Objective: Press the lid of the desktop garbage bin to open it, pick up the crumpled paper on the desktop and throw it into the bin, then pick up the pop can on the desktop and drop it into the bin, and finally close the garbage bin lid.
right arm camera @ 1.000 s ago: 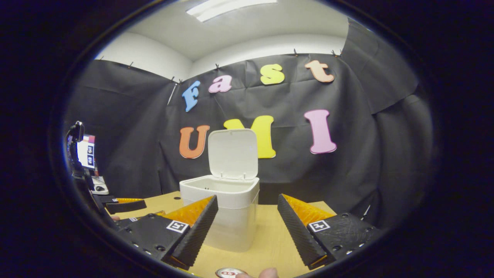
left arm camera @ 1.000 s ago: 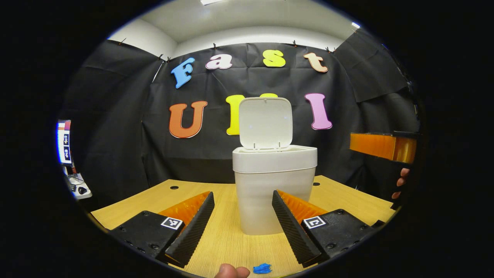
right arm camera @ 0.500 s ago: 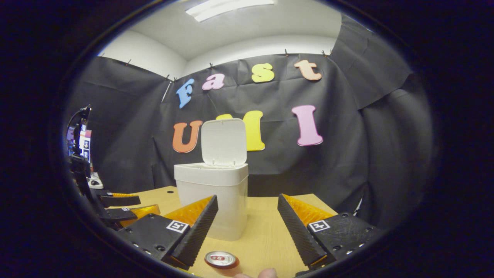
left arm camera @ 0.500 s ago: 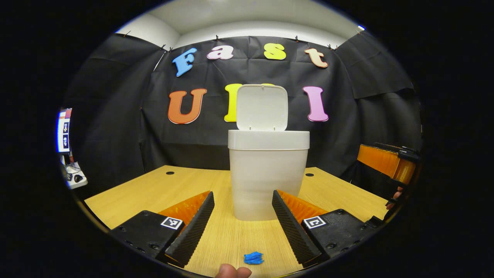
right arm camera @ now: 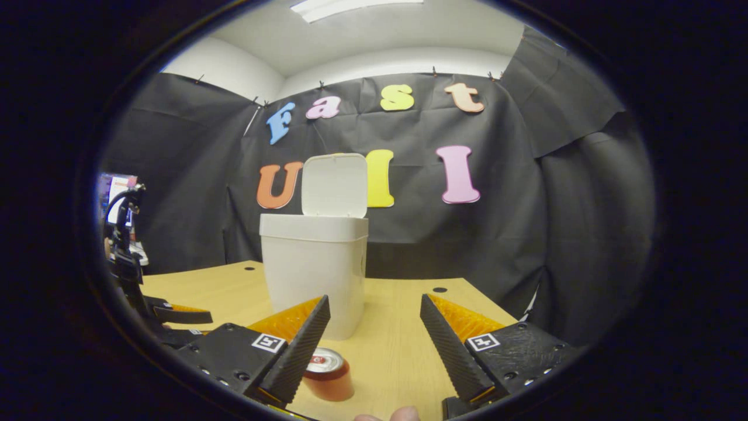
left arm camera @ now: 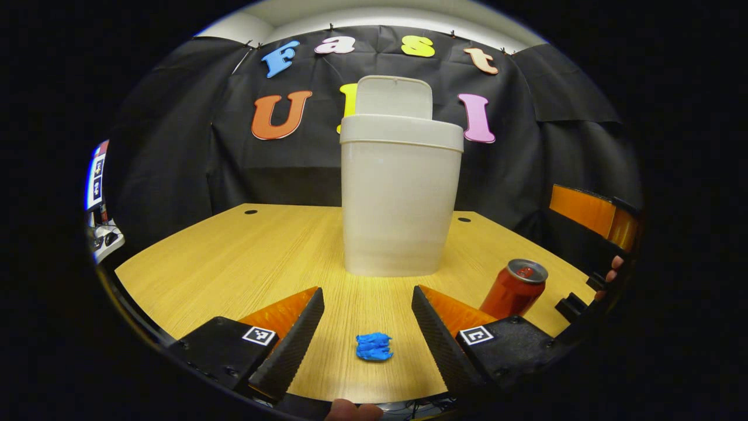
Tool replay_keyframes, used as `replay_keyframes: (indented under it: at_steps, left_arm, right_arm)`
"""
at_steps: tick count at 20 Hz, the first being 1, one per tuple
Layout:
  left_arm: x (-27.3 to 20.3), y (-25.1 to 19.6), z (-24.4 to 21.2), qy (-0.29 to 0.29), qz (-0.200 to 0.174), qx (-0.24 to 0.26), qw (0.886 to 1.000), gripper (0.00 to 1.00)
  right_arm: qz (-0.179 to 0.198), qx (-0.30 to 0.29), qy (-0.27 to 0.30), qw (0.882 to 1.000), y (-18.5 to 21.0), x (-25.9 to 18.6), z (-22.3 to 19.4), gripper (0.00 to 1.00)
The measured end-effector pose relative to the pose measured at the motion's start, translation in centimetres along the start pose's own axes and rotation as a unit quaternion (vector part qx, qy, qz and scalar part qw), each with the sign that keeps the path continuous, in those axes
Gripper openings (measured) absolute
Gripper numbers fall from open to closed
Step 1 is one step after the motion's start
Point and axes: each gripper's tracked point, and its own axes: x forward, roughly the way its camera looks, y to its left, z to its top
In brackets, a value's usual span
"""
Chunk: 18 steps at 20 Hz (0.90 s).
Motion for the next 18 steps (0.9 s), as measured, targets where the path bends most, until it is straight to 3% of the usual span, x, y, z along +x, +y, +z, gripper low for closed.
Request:
replay_keyframes:
  at_steps: [9, 18]
  left_arm:
    - [1.1, -0.4, -5.4, 0.061, -0.001, 0.001, 0.998, 0.98]
    - [1.8, 0.2, -6.2, 0.069, 0.017, 0.021, 0.997, 0.92]
  right_arm:
    - [-0.009, -0.007, 0.001, 1.000, -0.9, -0.9, -1.4, 0.95]
    - [-0.013, 0.004, 0.014, 1.000, -1.1, -1.1, -2.8, 0.95]
